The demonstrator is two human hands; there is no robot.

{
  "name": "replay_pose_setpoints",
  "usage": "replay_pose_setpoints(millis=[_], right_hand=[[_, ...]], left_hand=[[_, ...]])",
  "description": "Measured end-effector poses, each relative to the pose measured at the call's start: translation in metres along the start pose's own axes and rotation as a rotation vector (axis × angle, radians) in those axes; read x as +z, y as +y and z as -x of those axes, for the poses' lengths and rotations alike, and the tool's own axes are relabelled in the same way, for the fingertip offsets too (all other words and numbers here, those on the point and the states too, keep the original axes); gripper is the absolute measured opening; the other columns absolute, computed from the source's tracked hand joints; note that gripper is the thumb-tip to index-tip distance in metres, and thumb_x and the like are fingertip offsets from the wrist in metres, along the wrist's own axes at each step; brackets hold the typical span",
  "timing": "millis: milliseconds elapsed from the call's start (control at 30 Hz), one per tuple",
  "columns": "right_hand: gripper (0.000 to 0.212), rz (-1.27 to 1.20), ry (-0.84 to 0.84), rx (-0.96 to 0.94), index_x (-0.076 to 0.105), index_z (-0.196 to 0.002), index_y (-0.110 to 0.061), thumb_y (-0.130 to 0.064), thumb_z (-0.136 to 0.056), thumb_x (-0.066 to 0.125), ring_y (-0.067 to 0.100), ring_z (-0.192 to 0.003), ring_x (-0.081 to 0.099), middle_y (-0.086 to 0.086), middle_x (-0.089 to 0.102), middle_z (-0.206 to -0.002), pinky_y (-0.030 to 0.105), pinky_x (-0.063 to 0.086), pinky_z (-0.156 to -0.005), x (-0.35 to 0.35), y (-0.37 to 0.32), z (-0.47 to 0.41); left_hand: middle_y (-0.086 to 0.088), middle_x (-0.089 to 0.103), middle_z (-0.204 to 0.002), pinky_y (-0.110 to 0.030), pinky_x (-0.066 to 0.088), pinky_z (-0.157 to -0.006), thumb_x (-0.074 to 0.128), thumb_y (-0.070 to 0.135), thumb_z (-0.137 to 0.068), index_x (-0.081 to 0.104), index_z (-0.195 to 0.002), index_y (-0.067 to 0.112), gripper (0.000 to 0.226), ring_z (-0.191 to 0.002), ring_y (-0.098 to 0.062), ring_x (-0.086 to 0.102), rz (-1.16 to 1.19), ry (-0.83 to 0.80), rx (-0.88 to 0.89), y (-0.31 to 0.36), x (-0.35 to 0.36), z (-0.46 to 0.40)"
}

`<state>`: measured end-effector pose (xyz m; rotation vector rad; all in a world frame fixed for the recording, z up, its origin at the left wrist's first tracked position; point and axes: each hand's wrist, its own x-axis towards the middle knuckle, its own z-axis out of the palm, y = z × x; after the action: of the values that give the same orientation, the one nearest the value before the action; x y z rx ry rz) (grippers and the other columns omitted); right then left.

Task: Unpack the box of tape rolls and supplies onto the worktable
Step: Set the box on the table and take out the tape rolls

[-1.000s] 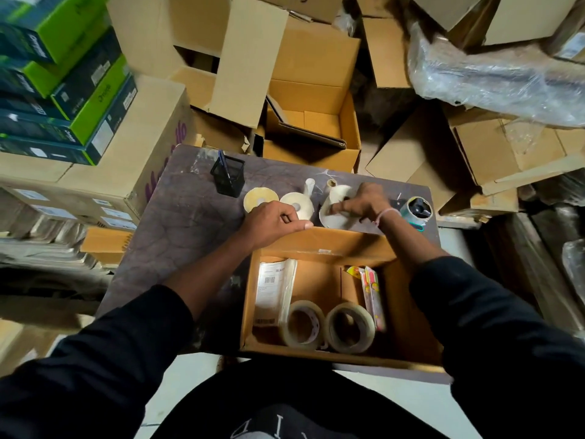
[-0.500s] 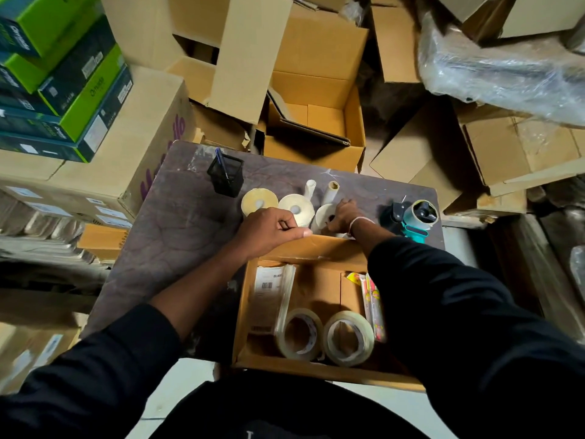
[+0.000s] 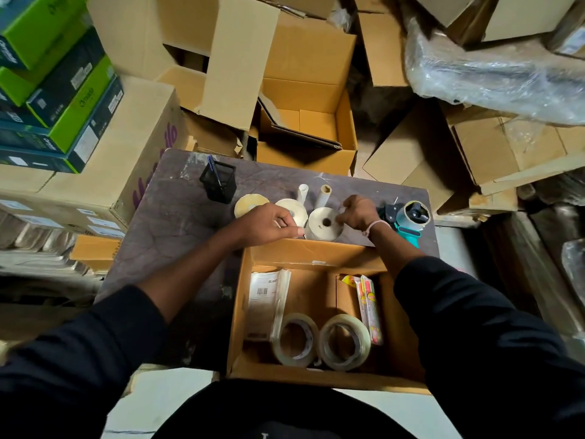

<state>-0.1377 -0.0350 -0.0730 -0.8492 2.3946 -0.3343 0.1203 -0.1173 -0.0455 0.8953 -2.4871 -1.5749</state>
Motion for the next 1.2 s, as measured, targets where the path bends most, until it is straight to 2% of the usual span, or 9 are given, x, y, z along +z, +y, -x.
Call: replay_pose_setpoints(millis=[100, 233, 367, 500, 600, 733, 833, 1000, 1200], right_hand=[[0.027, -0.174, 0.083, -0.047, 0.069, -0.106, -0.015, -0.012, -0.081, 0.078, 0.022, -0.098, 0.065, 0.005, 0.069, -0.106, 0.026, 0.052, -0.08, 0.0, 0.007, -0.008], [0.013, -0.315, 0.147, -0.101, 0.066, -0.083, -0.023, -0.011, -0.082, 0.073, 0.018, -0.089, 0.067, 0.0, 0.071, -0.092, 0.031, 0.057, -0.088, 0.006, 0.003, -0.024], [0.018, -0.364, 0.162, -0.135, 0.069, -0.101, -0.014, -0.006, -0.085, 0.07, 0.016, -0.088, 0.063, 0.001, 0.068, -0.096, 0.031, 0.057, -0.087, 0.013, -0.011, -0.036], [0.034, -0.278, 0.156, -0.206, 0.066, -0.116, -0.015, -0.005, -0.083, 0.068, 0.022, -0.099, 0.064, 0.005, 0.063, -0.114, 0.035, 0.056, -0.094, 0.024, -0.016, -0.048], [0.038, -0.233, 0.157, -0.222, 0.065, -0.119, -0.017, -0.006, -0.083, 0.068, 0.026, -0.104, 0.064, 0.007, 0.057, -0.12, 0.038, 0.055, -0.098, 0.032, -0.016, -0.057], [0.039, -0.188, 0.167, -0.226, 0.066, -0.123, -0.016, -0.007, -0.085, 0.068, 0.023, -0.107, 0.061, 0.007, 0.057, -0.123, 0.03, 0.051, -0.101, 0.033, -0.019, -0.061], [0.038, -0.181, 0.18, -0.227, 0.068, -0.121, -0.016, -0.006, -0.085, 0.068, 0.024, -0.108, 0.061, 0.007, 0.06, -0.123, 0.029, 0.05, -0.098, 0.036, -0.02, -0.061], [0.028, -0.213, 0.193, -0.216, 0.071, -0.107, -0.02, -0.004, -0.084, 0.068, 0.024, -0.1, 0.065, 0.006, 0.067, -0.112, 0.036, 0.056, -0.091, 0.038, -0.019, -0.062], [0.026, -0.257, 0.213, -0.185, 0.072, -0.101, -0.023, -0.004, -0.083, 0.069, 0.024, -0.094, 0.068, 0.005, 0.072, -0.103, 0.039, 0.058, -0.088, 0.033, -0.016, -0.062]], left_hand=[[-0.001, 0.078, -0.087, -0.031, 0.054, -0.076, 0.083, 0.036, -0.082, 0.076, -0.091, 0.013, 0.025, -0.079, -0.012, 0.072, 0.011, 0.08, -0.032, 0.001, -0.004, -0.03], [-0.009, 0.075, -0.092, -0.027, 0.048, -0.071, 0.082, 0.018, -0.084, 0.07, -0.102, 0.006, 0.025, -0.078, -0.016, 0.066, -0.073, 0.223, -0.083, 0.0, 0.0, -0.078], [-0.009, 0.07, -0.107, -0.039, 0.053, -0.08, 0.08, 0.019, -0.083, 0.067, -0.11, 0.013, 0.031, -0.098, -0.028, 0.065, -0.286, 0.331, -0.143, -0.006, 0.011, -0.12], [-0.011, 0.061, -0.121, -0.037, 0.048, -0.081, 0.08, 0.023, -0.082, 0.064, -0.118, 0.019, 0.039, -0.107, -0.032, 0.06, -0.389, 0.377, -0.187, -0.014, 0.019, -0.14], [-0.01, 0.063, -0.119, -0.035, 0.047, -0.079, 0.082, 0.023, -0.081, 0.067, -0.116, 0.019, 0.038, -0.106, -0.031, 0.061, -0.378, 0.383, -0.192, -0.021, 0.022, -0.148], [-0.007, 0.071, -0.105, -0.032, 0.047, -0.072, 0.082, 0.021, -0.081, 0.072, -0.107, 0.019, 0.028, -0.099, -0.027, 0.065, -0.327, 0.401, -0.207, -0.023, 0.022, -0.154], [-0.006, 0.074, -0.098, -0.029, 0.046, -0.07, 0.081, 0.017, -0.083, 0.074, -0.101, 0.018, 0.019, -0.092, -0.025, 0.067, -0.294, 0.4, -0.222, -0.021, 0.024, -0.154], [-0.002, 0.074, -0.097, -0.028, 0.044, -0.069, 0.082, 0.017, -0.082, 0.074, -0.098, 0.021, 0.019, -0.092, -0.023, 0.067, -0.254, 0.408, -0.229, -0.021, 0.027, -0.152], [0.0, 0.074, -0.093, -0.038, 0.056, -0.078, 0.083, 0.02, -0.08, 0.073, -0.094, 0.022, 0.016, -0.09, -0.023, 0.068, -0.247, 0.393, -0.224, -0.014, 0.027, -0.15]])
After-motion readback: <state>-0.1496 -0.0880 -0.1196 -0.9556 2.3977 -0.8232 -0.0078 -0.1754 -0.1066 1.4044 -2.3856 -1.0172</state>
